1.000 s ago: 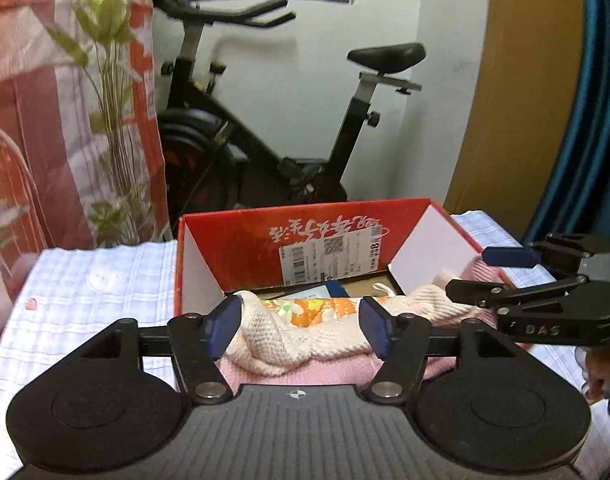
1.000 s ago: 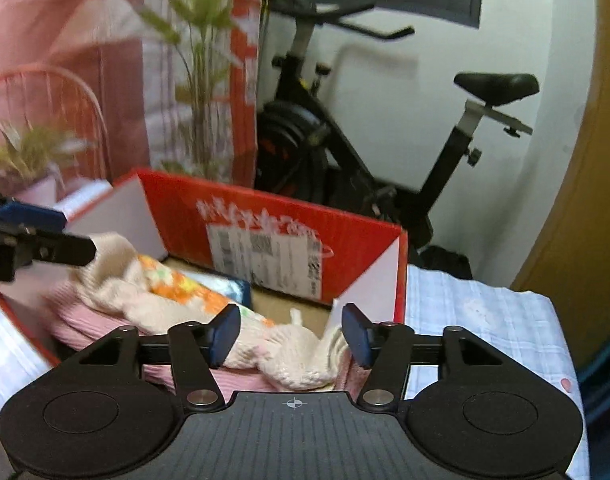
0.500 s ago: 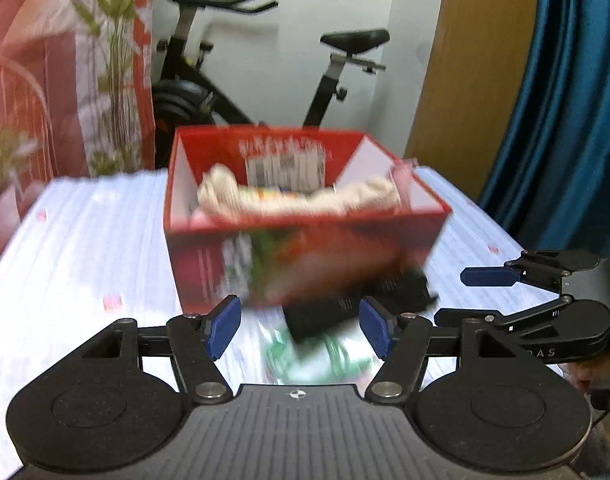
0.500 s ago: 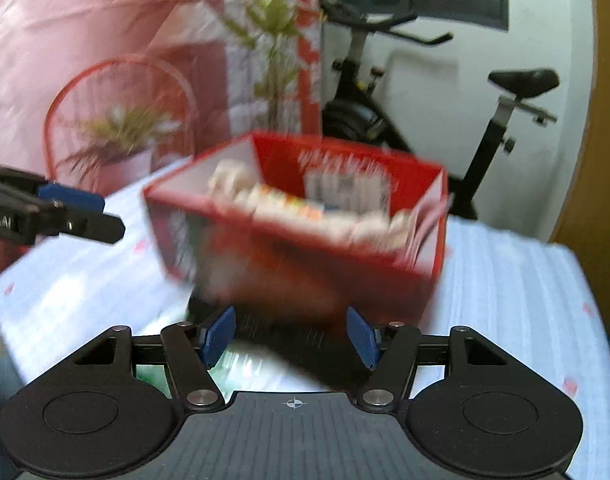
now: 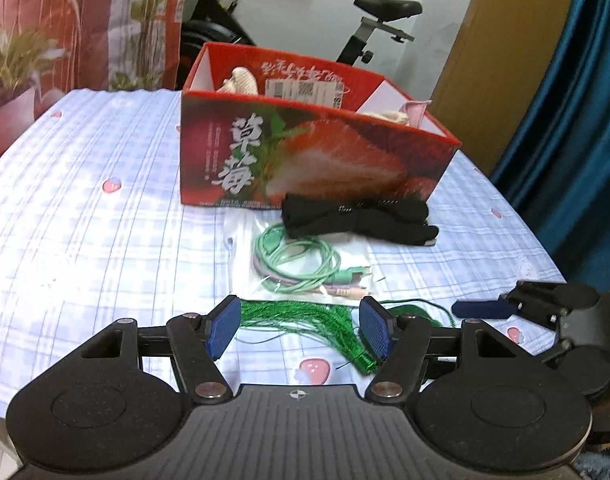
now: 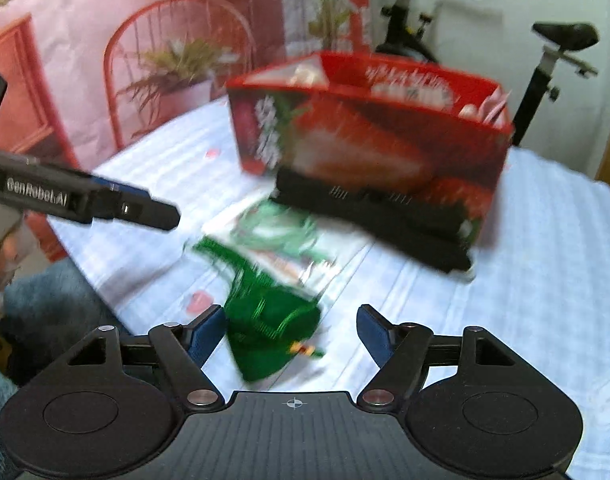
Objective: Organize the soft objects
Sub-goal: 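Lower the right tool onto the green tasseled pouch and close on it, then lift the green pouch with the right gripper and carry it over the red box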
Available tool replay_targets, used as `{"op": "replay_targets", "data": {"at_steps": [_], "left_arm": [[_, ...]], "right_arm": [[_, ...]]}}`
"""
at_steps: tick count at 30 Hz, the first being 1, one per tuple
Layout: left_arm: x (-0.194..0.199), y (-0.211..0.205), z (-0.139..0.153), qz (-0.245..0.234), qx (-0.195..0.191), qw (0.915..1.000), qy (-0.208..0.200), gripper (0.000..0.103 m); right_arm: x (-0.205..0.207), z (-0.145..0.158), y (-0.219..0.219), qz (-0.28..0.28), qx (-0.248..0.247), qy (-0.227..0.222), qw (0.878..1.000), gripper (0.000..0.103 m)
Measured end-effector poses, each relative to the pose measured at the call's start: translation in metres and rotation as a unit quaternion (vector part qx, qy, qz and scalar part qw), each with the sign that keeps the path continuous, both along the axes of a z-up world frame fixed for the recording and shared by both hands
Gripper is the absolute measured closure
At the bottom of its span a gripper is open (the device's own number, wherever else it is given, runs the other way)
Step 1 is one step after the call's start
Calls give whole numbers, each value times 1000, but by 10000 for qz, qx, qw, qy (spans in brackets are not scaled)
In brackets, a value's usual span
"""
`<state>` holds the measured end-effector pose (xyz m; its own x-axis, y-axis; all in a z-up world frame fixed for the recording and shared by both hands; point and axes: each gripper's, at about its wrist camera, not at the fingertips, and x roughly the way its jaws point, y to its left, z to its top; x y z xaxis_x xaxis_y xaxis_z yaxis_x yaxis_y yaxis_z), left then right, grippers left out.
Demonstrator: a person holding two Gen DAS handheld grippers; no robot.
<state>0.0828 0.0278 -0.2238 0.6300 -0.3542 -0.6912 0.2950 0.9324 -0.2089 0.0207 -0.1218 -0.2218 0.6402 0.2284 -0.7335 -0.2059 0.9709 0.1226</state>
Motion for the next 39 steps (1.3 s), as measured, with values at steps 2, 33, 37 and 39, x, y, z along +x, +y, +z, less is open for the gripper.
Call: {"op": "replay_targets", "data": {"at_steps": [2,33,37,39], "left_arm": [[2,1,-2,27,-11,10000,34,35],[49,-49,-32,-300,-575,9968,477,46],[51,-54,-34,-398,-582,9964,473,51],[53,-58,-34,-449,-577,9962,468,55]], "right_arm": [[2,-9,5,107,-37,176,9998,39],[42,-49,13,-193,208,-519,9983,57],[42,-52,13,-206,241,-553,9980,57],[42,-53,11,-237,293,-556,9977,57]]}}
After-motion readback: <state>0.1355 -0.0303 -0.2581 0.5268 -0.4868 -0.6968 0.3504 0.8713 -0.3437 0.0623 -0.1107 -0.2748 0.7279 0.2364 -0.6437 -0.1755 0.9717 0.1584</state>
